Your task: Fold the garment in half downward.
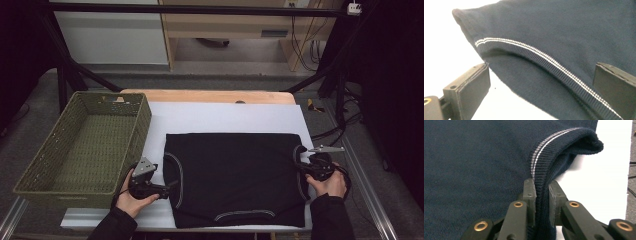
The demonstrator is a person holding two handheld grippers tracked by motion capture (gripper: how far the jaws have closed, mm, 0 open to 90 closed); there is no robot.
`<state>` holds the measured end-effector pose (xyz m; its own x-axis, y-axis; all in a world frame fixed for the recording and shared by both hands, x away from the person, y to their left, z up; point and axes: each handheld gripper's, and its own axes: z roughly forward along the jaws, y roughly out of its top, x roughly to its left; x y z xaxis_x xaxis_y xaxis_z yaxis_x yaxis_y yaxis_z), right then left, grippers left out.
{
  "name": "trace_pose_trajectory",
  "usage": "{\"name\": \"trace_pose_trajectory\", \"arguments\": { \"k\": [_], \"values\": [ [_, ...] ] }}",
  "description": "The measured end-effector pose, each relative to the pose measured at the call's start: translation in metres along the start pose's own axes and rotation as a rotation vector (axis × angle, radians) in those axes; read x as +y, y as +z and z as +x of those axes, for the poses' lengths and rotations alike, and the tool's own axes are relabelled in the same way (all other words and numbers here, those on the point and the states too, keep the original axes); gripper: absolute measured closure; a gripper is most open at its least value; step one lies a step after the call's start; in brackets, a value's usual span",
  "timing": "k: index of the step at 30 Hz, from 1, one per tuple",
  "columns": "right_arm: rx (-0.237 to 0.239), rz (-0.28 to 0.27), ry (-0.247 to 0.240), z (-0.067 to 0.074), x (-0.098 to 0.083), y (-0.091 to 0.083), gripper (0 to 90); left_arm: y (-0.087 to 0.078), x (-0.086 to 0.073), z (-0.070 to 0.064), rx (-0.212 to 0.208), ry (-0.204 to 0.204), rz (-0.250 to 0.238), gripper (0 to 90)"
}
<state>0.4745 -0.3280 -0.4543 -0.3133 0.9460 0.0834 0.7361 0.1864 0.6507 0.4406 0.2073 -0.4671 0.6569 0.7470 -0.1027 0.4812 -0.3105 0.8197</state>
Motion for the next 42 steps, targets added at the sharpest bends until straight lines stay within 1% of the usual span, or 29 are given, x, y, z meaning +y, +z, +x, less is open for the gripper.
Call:
{"name": "trace_pose_trajectory", "arguments": {
  "k": [2,6,8,14,16,18,21,24,25,27,29,31,33,34,35,36,37,38,40,42],
  "values": [
    [-0.012,0.003,-0.005,-0.003,-0.001,0.0,79.4,0.0,0.0,0.0,0.001,0.001,0.0,0.8],
    [-0.025,0.002,0.01,-0.008,-0.003,-0.001,79.4,0.0,0.0,0.0,-0.002,0.002,0.002,0.8],
    [-0.034,0.001,0.008,-0.01,-0.003,-0.001,79.3,0.0,0.0,0.0,0.0,0.002,0.002,0.8],
    [-0.061,0.01,-0.015,-0.011,-0.005,0.0,79.1,0.001,0.0,-0.001,0.0,0.005,0.002,0.8],
    [-0.062,0.014,-0.014,-0.011,-0.006,0.003,78.6,0.001,0.0,-0.001,-0.001,0.005,0.002,0.8],
    [-0.053,0.012,-0.004,-0.012,-0.007,0.005,77.5,0.001,0.0,-0.001,-0.002,0.006,0.003,0.8],
    [-0.038,-0.016,0.002,-0.012,-0.009,0.004,72.1,0.001,0.0,-0.001,-0.003,0.007,0.005,0.8],
    [-0.039,-0.046,-0.026,-0.011,-0.01,0.004,63.1,0.001,0.0,-0.001,-0.005,0.007,0.004,0.8],
    [-0.048,-0.067,-0.037,-0.011,-0.009,0.003,59.5,0.001,0.0,-0.001,-0.006,0.007,0.003,0.8],
    [-0.046,-0.076,-0.03,-0.01,-0.009,0.0,54.3,0.001,0.0,-0.001,-0.005,0.007,0.002,0.8],
    [-0.036,-0.116,-0.023,-0.011,-0.009,-0.005,48.5,0.001,0.0,-0.001,-0.005,0.006,0.002,0.8],
    [-0.009,-0.157,-0.014,-0.009,-0.008,-0.011,45.4,0.001,0.0,-0.001,-0.005,0.006,0.003,0.8],
    [0.048,-0.222,0.004,-0.007,-0.005,-0.016,40.0,0.001,0.001,-0.001,-0.005,0.007,0.003,0.8],
    [0.086,-0.257,0.01,-0.004,-0.003,-0.018,36.1,0.001,0.001,-0.001,-0.006,0.007,0.003,0.8],
    [0.108,-0.279,0.011,-0.001,-0.002,-0.019,33.6,0.001,0.001,-0.001,-0.006,0.006,0.003,0.8],
    [0.136,-0.301,0.009,0.002,0.0,-0.02,32.2,0.0,0.001,-0.001,-0.007,0.006,0.003,0.8],
    [0.175,-0.318,-0.002,0.006,0.002,-0.02,30.3,0.0,0.001,-0.001,-0.008,0.005,0.002,0.8],
    [0.209,-0.324,-0.002,0.01,0.003,-0.02,28.1,0.001,0.001,-0.001,-0.008,0.005,0.002,0.8],
    [0.253,-0.342,-0.012,0.017,0.007,-0.018,23.6,0.001,0.002,-0.001,-0.008,0.005,0.001,0.8],
    [0.303,-0.372,-0.04,0.026,0.01,-0.016,17.1,0.001,0.002,-0.001,-0.009,0.004,-0.003,0.8]
  ]
}}
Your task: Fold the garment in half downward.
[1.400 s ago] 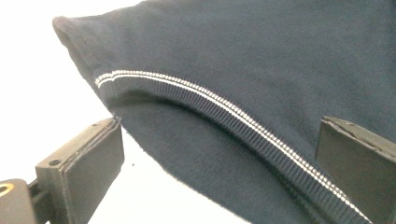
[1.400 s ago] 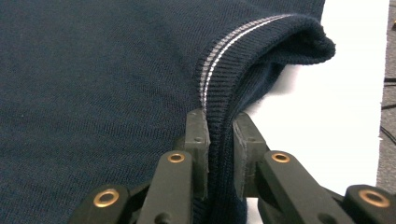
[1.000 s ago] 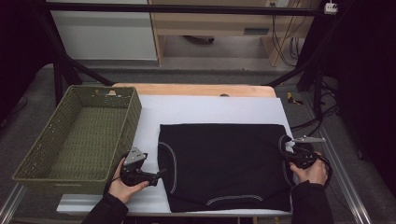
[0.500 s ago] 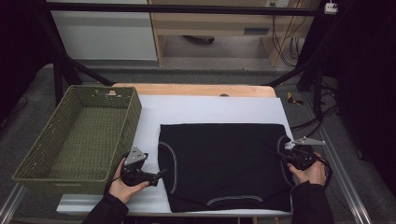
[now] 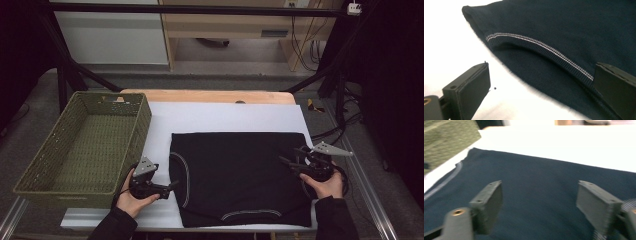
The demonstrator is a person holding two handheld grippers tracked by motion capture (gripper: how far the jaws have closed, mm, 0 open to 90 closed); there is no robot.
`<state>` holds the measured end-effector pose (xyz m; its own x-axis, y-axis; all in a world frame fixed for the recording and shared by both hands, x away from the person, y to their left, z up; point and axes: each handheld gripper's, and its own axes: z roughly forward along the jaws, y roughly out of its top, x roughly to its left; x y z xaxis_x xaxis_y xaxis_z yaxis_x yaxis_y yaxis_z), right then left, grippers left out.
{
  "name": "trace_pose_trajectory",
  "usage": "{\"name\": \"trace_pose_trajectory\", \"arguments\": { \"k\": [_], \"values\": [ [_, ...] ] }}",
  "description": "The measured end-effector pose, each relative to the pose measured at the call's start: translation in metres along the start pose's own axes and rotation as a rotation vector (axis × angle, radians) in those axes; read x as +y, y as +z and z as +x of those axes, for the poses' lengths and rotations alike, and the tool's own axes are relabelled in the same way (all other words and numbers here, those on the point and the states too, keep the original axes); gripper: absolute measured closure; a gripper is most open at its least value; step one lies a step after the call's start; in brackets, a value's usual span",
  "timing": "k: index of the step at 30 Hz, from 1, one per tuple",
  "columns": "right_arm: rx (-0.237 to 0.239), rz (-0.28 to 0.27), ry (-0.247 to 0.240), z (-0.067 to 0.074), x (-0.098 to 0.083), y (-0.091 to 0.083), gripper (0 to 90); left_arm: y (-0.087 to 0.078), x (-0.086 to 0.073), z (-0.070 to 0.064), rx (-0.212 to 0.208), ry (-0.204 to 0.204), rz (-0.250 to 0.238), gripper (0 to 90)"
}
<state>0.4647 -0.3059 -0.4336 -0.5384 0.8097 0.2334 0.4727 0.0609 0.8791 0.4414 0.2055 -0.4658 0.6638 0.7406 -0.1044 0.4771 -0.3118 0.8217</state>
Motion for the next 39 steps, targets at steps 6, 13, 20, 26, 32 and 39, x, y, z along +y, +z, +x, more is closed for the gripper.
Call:
{"name": "trace_pose_trajectory", "arguments": {
  "k": [6,13,20,26,32,39],
  "values": [
    [0.092,-0.002,0.011,0.016,0.003,0.013,7.0,-0.001,0.002,0.001,-0.006,-0.004,-0.006,0.7],
    [0.123,0.037,-0.033,0.031,0.003,0.02,4.9,0.0,0.008,-0.001,-0.03,-0.013,-0.007,0.0],
    [0.125,0.08,-0.065,0.048,0.002,0.029,4.4,0.003,0.017,-0.005,-0.038,-0.003,-0.008,0.0],
    [0.125,0.093,-0.073,0.057,0.001,0.035,4.4,0.004,0.026,-0.005,-0.045,0.008,-0.009,0.0],
    [0.11,0.082,-0.079,0.062,0.001,0.034,4.2,0.009,0.033,-0.001,-0.038,0.004,-0.003,0.0],
    [0.113,0.093,-0.091,0.066,-0.001,0.036,4.0,0.017,0.044,0.007,-0.018,-0.021,-0.006,0.0]
  ]
}}
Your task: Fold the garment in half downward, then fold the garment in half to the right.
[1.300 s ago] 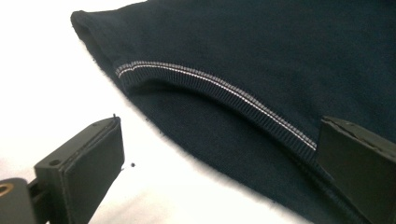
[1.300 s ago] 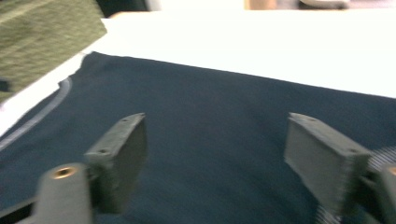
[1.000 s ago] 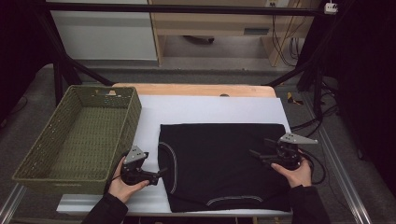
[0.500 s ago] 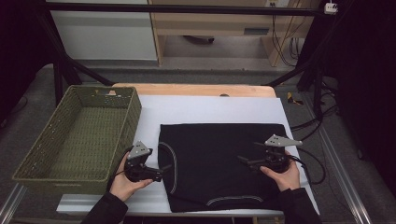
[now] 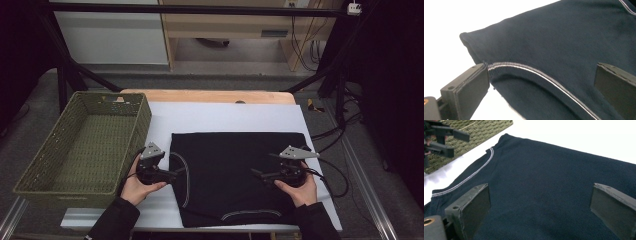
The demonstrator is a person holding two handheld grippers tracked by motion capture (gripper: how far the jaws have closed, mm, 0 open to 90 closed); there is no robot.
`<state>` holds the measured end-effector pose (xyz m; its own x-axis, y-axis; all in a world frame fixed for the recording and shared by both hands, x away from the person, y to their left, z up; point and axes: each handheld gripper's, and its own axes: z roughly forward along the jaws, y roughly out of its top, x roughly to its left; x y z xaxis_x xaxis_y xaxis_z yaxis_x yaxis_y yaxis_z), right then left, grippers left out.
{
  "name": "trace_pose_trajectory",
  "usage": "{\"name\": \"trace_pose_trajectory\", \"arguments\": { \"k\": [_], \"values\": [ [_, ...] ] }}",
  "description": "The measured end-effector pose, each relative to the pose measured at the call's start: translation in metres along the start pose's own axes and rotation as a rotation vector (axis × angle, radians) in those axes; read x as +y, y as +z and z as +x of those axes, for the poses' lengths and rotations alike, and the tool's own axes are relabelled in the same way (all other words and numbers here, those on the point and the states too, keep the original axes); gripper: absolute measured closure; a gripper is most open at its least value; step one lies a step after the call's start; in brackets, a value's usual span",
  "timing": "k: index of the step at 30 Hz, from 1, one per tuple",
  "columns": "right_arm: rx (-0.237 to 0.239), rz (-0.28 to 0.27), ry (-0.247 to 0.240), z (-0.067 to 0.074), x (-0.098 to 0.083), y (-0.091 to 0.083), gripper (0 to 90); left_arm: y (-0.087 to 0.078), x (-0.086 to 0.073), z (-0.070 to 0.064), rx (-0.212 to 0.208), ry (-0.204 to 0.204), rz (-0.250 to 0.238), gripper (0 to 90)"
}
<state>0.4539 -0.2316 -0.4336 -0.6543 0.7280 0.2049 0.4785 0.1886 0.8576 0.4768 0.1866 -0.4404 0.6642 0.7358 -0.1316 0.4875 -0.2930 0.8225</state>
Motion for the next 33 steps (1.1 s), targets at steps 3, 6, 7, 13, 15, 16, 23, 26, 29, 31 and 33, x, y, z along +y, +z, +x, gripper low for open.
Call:
{"name": "trace_pose_trajectory", "arguments": {
  "k": [3,6,7,13,15,16,23,26,29,31,33],
  "values": [
    [-0.003,0.002,0.001,0.001,0.0,0.001,4.0,0.004,0.004,0.002,0.002,0.0,0.0,0.0],
    [-0.003,0.006,0.001,0.002,-0.001,0.001,3.9,0.008,0.007,0.003,0.01,0.0,0.001,0.0],
    [-0.003,0.007,-0.003,0.002,-0.001,0.001,3.9,0.01,0.008,0.004,0.011,0.001,0.006,0.0],
    [-0.004,0.015,-0.013,0.005,-0.001,0.003,3.7,0.018,0.016,0.014,0.042,-0.022,0.009,0.0],
    [-0.002,0.018,-0.016,0.007,-0.001,0.004,3.7,0.021,0.018,0.019,0.052,-0.031,0.008,0.0],
    [-0.001,0.019,-0.016,0.008,0.0,0.004,3.7,0.023,0.019,0.021,0.06,-0.034,0.01,0.0],
    [0.0,0.022,-0.024,0.012,-0.001,0.007,3.7,0.037,0.023,0.035,0.119,-0.075,0.035,0.0],
    [0.005,0.029,-0.027,0.013,-0.002,0.008,3.7,0.045,0.023,0.042,0.145,-0.084,0.054,1.1],
    [0.007,0.026,-0.026,0.014,-0.002,0.008,3.9,0.05,0.024,0.048,0.165,-0.087,0.061,3.9],
    [0.008,0.027,-0.026,0.015,-0.002,0.008,4.0,0.054,0.023,0.052,0.183,-0.09,0.06,6.5],
    [0.008,0.022,-0.027,0.017,-0.002,0.009,4.1,0.058,0.023,0.056,0.188,-0.087,0.067,9.6]
  ]
}}
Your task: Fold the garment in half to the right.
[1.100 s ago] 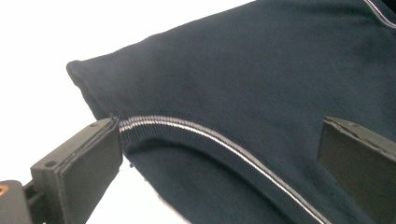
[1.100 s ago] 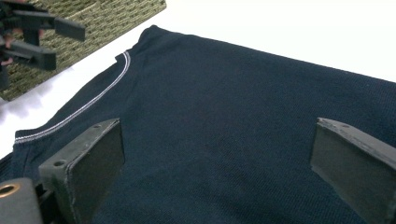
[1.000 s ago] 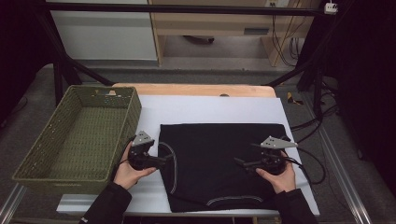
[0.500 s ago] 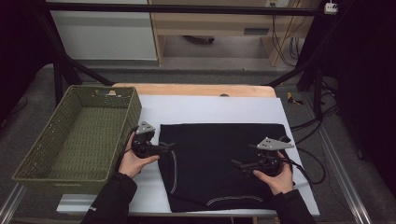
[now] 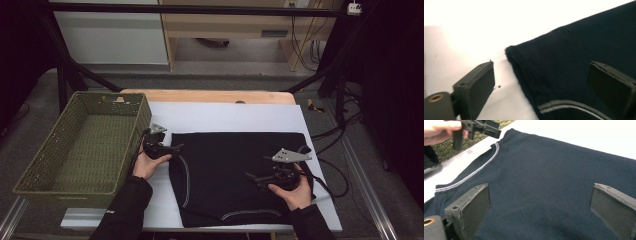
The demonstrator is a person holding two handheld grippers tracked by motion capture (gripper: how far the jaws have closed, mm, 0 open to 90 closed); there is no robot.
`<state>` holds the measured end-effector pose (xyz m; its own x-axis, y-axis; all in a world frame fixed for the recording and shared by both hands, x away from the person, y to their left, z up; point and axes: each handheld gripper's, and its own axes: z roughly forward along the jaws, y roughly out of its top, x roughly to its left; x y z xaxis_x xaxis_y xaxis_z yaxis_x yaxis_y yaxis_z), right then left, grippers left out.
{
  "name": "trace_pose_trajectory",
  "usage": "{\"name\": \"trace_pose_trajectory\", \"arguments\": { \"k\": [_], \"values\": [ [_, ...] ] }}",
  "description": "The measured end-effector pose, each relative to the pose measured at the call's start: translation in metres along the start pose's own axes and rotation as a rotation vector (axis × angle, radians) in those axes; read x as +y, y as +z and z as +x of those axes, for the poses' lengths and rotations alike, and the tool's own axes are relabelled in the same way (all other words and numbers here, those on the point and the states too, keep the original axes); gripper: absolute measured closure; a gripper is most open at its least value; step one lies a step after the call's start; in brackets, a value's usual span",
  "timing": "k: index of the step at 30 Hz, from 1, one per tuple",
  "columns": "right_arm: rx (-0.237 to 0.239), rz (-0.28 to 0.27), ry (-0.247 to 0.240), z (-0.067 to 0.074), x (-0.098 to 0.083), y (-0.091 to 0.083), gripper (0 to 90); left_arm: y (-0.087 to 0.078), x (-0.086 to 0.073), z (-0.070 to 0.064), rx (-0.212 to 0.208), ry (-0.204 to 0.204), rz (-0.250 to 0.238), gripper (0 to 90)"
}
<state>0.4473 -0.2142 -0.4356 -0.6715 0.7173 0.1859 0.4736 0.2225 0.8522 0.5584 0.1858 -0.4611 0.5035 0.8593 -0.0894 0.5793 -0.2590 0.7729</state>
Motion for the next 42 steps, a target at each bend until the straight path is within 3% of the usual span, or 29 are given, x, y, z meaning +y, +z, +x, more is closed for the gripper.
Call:
{"name": "trace_pose_trajectory", "arguments": {
  "k": [3,5,7,12,19,23,26,32,42],
  "values": [
    [0.002,0.0,-0.004,0.001,0.0,0.0,4.0,0.005,0.0,0.002,0.007,0.003,0.011,14.9],
    [0.007,0.004,-0.007,0.003,0.0,0.001,4.0,0.013,0.001,0.006,0.027,0.034,0.045,18.8],
    [0.008,0.009,-0.006,0.004,-0.001,0.003,4.0,0.017,0.002,0.008,0.021,0.027,0.061,23.4],
    [0.009,0.01,-0.008,0.006,-0.002,0.004,4.1,0.025,0.0,0.011,0.015,0.0,0.068,33.3],
    [0.011,0.012,-0.025,0.011,-0.001,0.007,4.0,0.029,0.0,0.008,0.011,0.001,0.044,49.3],
    [0.014,-0.002,-0.058,0.022,0.002,0.009,4.4,0.03,0.0,0.006,0.022,0.013,0.041,55.4],
    [0.013,0.009,-0.068,0.029,0.003,0.012,3.1,0.029,0.0,0.004,0.005,-0.004,0.053,63.1],
    [0.057,0.022,-0.038,0.041,0.003,0.02,2.3,0.029,0.001,0.003,-0.02,-0.019,0.057,74.7],
    [0.091,0.071,-0.064,0.079,-0.001,0.042,2.7,0.029,0.0,0.001,-0.015,0.003,0.055,76.8]
  ]
}}
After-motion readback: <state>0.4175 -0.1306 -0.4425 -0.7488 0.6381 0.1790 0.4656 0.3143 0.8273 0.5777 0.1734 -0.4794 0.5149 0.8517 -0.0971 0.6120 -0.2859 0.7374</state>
